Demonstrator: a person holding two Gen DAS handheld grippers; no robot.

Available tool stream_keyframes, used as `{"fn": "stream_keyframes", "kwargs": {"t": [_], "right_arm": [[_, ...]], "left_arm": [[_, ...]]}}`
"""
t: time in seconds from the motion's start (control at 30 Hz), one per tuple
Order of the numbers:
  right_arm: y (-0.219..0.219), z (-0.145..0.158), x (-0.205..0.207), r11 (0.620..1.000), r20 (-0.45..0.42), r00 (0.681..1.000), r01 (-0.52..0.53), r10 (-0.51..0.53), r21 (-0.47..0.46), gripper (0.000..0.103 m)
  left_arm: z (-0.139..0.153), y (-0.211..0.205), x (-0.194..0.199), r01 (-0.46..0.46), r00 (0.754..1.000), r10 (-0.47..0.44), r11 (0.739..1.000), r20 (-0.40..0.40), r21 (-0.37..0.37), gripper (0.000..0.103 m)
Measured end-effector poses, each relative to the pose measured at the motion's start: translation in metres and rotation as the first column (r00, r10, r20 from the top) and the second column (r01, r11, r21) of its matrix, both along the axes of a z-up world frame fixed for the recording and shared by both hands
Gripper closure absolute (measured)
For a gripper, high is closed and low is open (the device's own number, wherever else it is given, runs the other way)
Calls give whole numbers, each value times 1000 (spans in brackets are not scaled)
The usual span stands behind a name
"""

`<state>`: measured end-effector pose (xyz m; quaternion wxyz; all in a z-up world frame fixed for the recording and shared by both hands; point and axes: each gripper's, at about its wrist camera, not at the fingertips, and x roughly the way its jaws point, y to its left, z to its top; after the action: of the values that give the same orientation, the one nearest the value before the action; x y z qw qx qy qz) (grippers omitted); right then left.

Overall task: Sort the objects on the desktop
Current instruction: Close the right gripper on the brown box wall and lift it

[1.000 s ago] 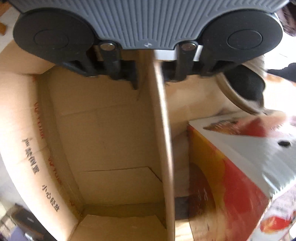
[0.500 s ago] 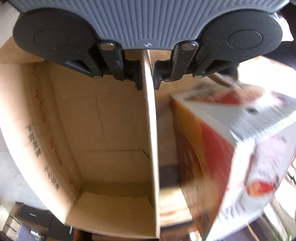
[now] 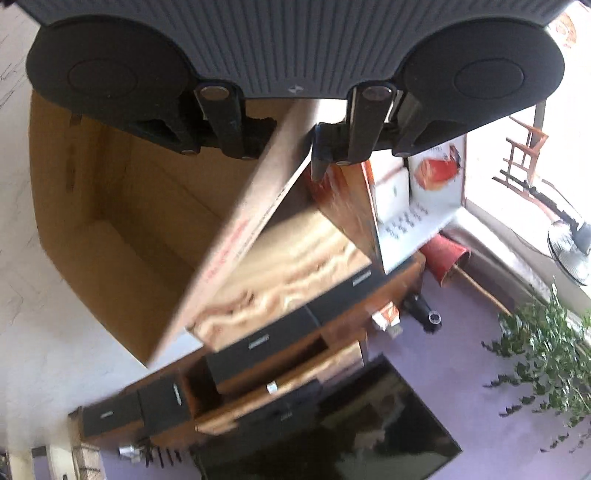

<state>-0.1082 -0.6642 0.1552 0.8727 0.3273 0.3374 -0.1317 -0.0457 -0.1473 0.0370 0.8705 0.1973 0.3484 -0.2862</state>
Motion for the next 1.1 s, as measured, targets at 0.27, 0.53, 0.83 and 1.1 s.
{"fn": "stream_keyframes", "kwargs": {"t": [0.27,0.53,0.83,1.1], "right_arm": [[8,71,20,996,160,984,-65,73,-58,82],[29,158,45,971,401,889,-239,222,-8,82],[86,116,115,855,445,797,-505,409,118,81],[77,80,114,827,392,802,-541,451,154,78]], "left_arm": [[0,-1,-1,6,1000,-6,1000,5,7,1],[-1,-2,0,2,1000,-2,1000,2,5,1],[4,8,5,-43,999,42,998,-15,-37,1],[11,13,8,-58,998,56,995,-31,-77,1]]}}
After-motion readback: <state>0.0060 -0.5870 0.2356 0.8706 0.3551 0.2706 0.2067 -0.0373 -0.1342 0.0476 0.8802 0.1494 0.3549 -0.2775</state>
